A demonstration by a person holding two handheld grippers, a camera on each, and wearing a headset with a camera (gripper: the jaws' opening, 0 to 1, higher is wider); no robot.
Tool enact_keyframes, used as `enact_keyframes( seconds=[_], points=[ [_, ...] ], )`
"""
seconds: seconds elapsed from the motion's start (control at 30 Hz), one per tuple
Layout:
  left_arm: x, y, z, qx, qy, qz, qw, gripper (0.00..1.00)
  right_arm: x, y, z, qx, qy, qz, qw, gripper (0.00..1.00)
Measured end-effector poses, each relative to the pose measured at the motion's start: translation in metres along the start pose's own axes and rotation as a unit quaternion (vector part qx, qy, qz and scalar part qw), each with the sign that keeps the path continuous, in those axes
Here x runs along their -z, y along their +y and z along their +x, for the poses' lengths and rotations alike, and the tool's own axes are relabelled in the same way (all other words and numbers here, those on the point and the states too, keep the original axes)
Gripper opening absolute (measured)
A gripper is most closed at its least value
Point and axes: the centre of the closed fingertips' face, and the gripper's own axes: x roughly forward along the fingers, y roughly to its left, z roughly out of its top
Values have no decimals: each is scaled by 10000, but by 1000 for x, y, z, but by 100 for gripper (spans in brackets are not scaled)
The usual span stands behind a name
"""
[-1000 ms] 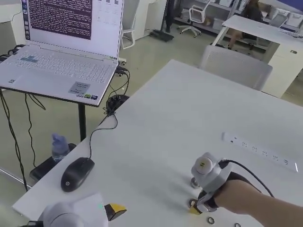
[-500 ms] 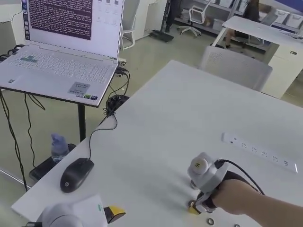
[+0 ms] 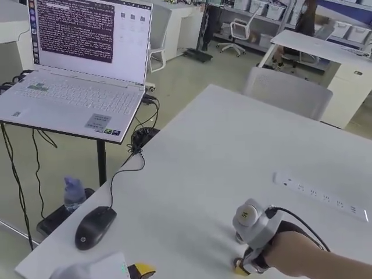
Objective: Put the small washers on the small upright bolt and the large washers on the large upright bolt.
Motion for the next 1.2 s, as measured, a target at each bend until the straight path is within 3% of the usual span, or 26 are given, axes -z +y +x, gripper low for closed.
enact_keyframes(
  seconds=[0.27,0.53,1.03,1.2],
  points=[
    [-3,1,-5,-16,78,141,9999,74,1,3,-1,-56,42,137,9999,21],
    [-6,4,-6,-53,22,98,9999,75,7,1,-16,-52,90,232,9997,21],
    [-6,2,3,-18,63,113,9999,90,19,-19,-51,69,24,506,9987,21],
    [-3,1,7,-9,89,-6,10000,96,19,-20,-59,86,-23,565,9984,21]
  ],
)
